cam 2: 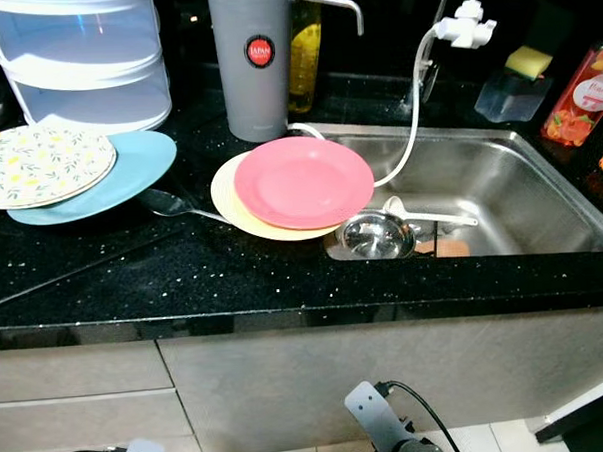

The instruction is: Kitchen organization

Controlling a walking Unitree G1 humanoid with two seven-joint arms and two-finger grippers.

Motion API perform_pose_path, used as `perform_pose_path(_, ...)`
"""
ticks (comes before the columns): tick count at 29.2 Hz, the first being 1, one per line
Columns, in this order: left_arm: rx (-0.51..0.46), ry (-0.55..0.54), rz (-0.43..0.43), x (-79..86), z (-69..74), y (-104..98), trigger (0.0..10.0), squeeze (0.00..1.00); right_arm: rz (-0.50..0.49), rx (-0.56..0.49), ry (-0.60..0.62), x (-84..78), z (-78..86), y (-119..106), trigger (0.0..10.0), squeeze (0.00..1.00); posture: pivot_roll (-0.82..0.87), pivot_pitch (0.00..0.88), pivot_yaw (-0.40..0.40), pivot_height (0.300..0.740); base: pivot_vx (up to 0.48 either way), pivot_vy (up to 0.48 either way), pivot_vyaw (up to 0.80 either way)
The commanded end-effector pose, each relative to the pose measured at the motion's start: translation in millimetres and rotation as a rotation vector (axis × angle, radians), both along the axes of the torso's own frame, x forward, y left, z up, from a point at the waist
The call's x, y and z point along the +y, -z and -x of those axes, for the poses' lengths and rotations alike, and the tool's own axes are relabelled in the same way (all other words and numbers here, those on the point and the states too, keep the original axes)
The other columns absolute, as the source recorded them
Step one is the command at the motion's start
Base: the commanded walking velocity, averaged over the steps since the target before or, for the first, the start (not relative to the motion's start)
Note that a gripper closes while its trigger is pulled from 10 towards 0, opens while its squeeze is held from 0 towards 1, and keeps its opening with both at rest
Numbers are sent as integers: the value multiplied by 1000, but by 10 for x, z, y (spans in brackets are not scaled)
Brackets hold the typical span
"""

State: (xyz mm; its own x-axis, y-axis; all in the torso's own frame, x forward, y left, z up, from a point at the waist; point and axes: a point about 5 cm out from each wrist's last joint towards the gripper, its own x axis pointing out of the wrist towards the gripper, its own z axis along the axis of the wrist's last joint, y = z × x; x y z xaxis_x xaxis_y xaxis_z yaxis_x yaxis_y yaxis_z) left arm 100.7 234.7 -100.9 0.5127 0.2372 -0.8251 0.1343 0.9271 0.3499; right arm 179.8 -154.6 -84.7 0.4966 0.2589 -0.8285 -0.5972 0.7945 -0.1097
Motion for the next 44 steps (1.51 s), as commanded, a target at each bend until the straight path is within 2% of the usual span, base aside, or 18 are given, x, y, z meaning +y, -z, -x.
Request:
perform_pose_path(1, 7, 39, 41, -111, -1, 24, 10000, 0, 10, -4, 9, -56, -7, -6, 10000, 0, 165, 0, -132, 740, 296, -375, 0)
perform_pose_path(4, 5, 38, 43, -112, -4, 23, 10000, 0, 11, -4, 9, -59, -10, -8, 10000, 0, 165, 0, -132, 740, 319, -356, 0)
perform_pose_path(22, -14, 23, 57, -155, -40, 20, 10000, 0, 13, -3, 8, -72, -7, -8, 10000, 0, 164, 0, -131, 740, 0, 0, 0)
perform_pose_path(33, 18, 27, 50, -120, 41, 38, 10000, 0, 11, 3, 9, -63, 25, 7, 10000, 0, 164, 0, -129, 740, 0, 0, 0)
perform_pose_path(44, 26, 41, 42, -87, 52, 34, 10000, 0, 8, 5, 7, -51, 32, 11, 10000, 0, 167, 0, -129, 740, 0, -463, 0)
